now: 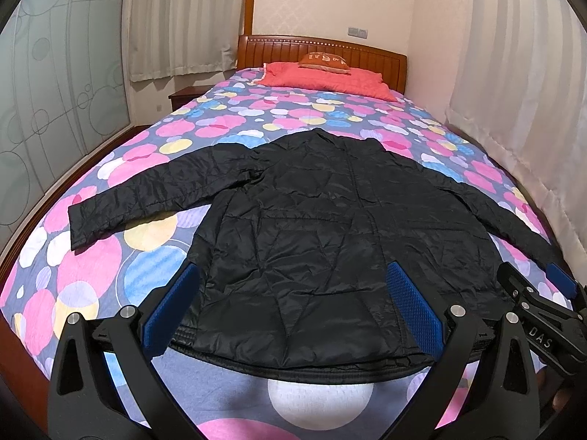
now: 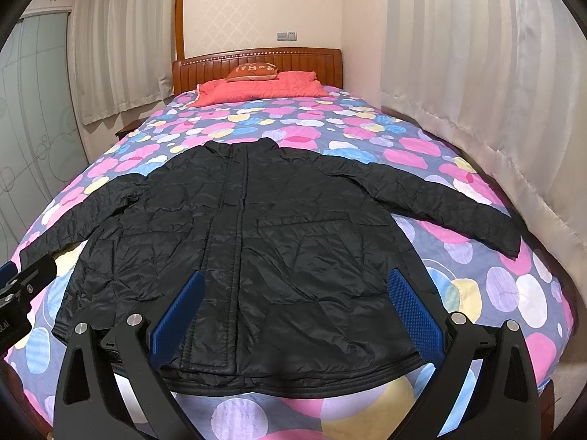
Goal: Fold large clothes
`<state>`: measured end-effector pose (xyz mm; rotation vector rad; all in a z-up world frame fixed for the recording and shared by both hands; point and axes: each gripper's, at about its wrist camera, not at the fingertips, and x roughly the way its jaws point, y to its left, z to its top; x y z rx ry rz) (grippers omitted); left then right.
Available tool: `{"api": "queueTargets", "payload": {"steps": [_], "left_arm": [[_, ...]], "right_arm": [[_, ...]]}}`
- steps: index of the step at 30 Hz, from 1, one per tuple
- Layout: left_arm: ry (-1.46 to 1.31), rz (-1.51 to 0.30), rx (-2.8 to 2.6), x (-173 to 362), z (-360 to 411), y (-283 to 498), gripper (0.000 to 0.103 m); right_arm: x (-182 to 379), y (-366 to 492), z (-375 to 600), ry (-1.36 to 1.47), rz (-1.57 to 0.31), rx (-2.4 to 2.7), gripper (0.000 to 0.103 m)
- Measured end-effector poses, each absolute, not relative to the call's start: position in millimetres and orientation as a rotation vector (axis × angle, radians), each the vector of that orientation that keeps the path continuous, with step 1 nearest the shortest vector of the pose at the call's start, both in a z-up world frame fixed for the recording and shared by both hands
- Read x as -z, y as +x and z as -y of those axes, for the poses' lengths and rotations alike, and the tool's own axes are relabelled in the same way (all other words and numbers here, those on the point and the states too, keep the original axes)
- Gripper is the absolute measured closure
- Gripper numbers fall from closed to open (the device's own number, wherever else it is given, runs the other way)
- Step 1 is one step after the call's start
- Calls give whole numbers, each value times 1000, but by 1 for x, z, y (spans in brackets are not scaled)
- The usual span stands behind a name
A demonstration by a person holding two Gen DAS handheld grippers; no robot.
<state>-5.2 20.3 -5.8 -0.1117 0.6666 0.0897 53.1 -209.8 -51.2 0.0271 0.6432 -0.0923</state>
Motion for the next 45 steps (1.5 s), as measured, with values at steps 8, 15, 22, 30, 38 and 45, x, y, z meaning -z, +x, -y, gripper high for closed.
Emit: {"api": "queueTargets", "payload": {"steps": [8, 15, 22, 30, 38, 45], "left_arm": [[-110, -672, -88, 6, -18, -4, 2], [-108, -669, -89, 5, -16, -5, 2], [-106, -669, -90, 4, -12, -4, 2], [-106, -670, -89, 4, -12, -4, 2], [-111, -672, -92, 8, -17, -6, 2], [-113, -673, -94, 11, -20, -8, 2]], "right_arm": [[52, 52, 205, 26, -644, 91, 4], [52, 53, 211, 28, -645, 91, 4], [52, 53, 210, 29, -645, 90, 4], [54, 54, 210, 29, -645, 89, 4], [54, 52, 198, 27, -648, 84, 4], [56, 52, 200, 27, -651, 83, 4]]}}
